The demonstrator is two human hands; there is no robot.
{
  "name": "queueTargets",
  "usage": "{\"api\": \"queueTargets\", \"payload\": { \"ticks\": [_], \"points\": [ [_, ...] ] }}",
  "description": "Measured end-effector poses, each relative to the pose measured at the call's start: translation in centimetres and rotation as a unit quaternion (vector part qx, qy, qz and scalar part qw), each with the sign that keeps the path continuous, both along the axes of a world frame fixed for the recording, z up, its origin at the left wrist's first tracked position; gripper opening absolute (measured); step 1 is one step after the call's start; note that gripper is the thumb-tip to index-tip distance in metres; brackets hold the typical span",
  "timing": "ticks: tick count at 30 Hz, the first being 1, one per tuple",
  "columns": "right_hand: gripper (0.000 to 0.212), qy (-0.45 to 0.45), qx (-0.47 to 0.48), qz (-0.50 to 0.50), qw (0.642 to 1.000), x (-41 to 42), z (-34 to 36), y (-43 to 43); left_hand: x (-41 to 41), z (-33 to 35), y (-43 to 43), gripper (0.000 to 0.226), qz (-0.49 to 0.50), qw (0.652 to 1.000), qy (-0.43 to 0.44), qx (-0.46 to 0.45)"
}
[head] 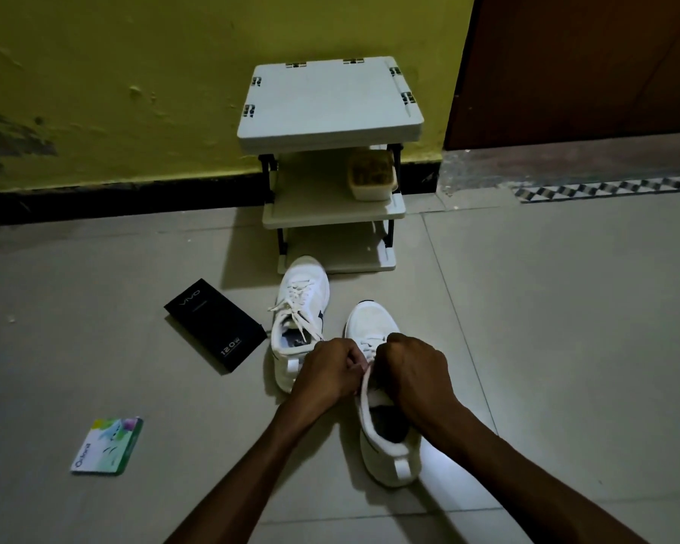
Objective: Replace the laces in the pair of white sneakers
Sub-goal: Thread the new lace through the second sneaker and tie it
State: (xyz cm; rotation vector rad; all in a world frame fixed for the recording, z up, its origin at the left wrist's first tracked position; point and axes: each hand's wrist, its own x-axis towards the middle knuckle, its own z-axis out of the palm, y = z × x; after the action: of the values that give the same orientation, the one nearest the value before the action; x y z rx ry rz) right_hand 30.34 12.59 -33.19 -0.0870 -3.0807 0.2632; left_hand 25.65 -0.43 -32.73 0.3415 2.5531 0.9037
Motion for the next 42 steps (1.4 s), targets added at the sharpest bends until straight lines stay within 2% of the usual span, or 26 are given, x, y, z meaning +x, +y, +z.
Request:
{"api": "queueTargets", "payload": {
  "ticks": [2,5,7,10,12,14,15,17,19,20,25,30,32,34,35,37,38,39,40,41,42],
  "points": [
    [0.008,-0.006,-0.032,-0.001,0.999,0.4,0.2,0.4,0.1,0.6,0.4,0.018,-0.021,0.999,0.001,-0.034],
    [0.016,-0.025,-0.093,-0.01,0.995,1.3,1.0,0.5,0.3,0.8,0.3,0.021,-0.033,0.999,-0.004,-0.039],
    [0.014,-0.021,-0.103,-0.023,0.994,1.8,1.1,0.4,0.3,0.5,0.0,0.019,-0.021,0.999,0.0,-0.028],
    [0.009,-0.013,-0.112,-0.031,0.993,2.2,0.7,0.1,-0.5,0.6,-0.1,0.016,0.008,0.998,0.056,-0.035],
    [0.004,0.004,-0.111,-0.034,0.993,2.4,0.2,0.0,-1.3,1.5,-0.2,0.017,0.066,0.993,0.098,-0.006],
    [0.004,0.001,-0.109,-0.046,0.993,2.7,0.0,-0.1,-1.6,2.3,-0.3,0.016,0.11,0.988,0.088,0.064],
    [0.008,-0.002,-0.107,-0.052,0.993,2.8,-0.2,-0.1,-1.6,2.5,-0.5,0.016,0.106,0.988,0.071,0.083],
    [0.014,0.016,-0.113,-0.06,0.992,2.9,0.0,-0.2,-1.5,1.9,-0.9,0.015,0.034,0.997,0.038,0.058],
    [0.008,0.045,-0.114,-0.071,0.99,3.0,0.5,-0.3,-0.9,0.7,-1.1,0.011,-0.026,0.999,0.007,0.034],
    [0.006,0.036,-0.12,-0.073,0.989,3.0,0.7,-0.3,-0.6,0.0,-1.1,0.009,-0.034,0.998,0.005,0.045],
    [0.039,-0.08,-0.194,-0.094,0.973,2.1,0.1,-0.3,0.4,-1.6,-0.4,0.013,0.022,0.995,0.054,0.085],
    [0.036,-0.135,-0.285,-0.144,0.938,1.2,-0.5,-0.3,0.2,-0.5,-0.8,0.024,0.106,0.984,0.049,0.131],
    [0.037,-0.14,-0.296,-0.155,0.932,1.2,-0.6,-0.4,-1.0,2.4,-0.6,0.017,0.198,0.947,0.012,0.253],
    [0.035,-0.137,-0.311,-0.158,0.927,1.2,-0.9,-0.4,-2.7,6.6,-0.7,0.014,0.262,0.878,-0.037,0.399],
    [0.034,-0.135,-0.314,-0.16,0.926,1.3,-0.9,-0.4,-3.3,8.6,-0.6,0.016,0.268,0.836,-0.065,0.474],
    [0.032,-0.133,-0.312,-0.164,0.926,1.3,-1.0,-0.5,-3.6,11.3,-0.6,0.02,0.241,0.731,-0.145,0.622],
    [0.032,-0.132,-0.309,-0.166,0.927,1.4,-1.1,-0.5,-3.3,12.0,-0.5,0.021,0.219,0.691,-0.19,0.662],
    [0.033,-0.133,-0.306,-0.168,0.928,1.4,-1.1,-0.5,-3.0,11.9,-0.4,0.022,0.196,0.685,-0.228,0.664],
    [0.035,-0.134,-0.303,-0.168,0.928,1.3,-1.1,-0.5,-2.8,11.0,-0.4,0.022,0.176,0.719,-0.252,0.623],
    [0.037,-0.135,-0.304,-0.171,0.928,1.3,-1.1,-0.5,-2.5,9.8,-0.2,0.021,0.154,0.785,-0.259,0.542],
    [0.038,-0.136,-0.307,-0.172,0.926,1.3,-1.0,-0.4,-2.2,8.5,0.0,0.019,0.124,0.87,-0.234,0.415]
  ]
}}
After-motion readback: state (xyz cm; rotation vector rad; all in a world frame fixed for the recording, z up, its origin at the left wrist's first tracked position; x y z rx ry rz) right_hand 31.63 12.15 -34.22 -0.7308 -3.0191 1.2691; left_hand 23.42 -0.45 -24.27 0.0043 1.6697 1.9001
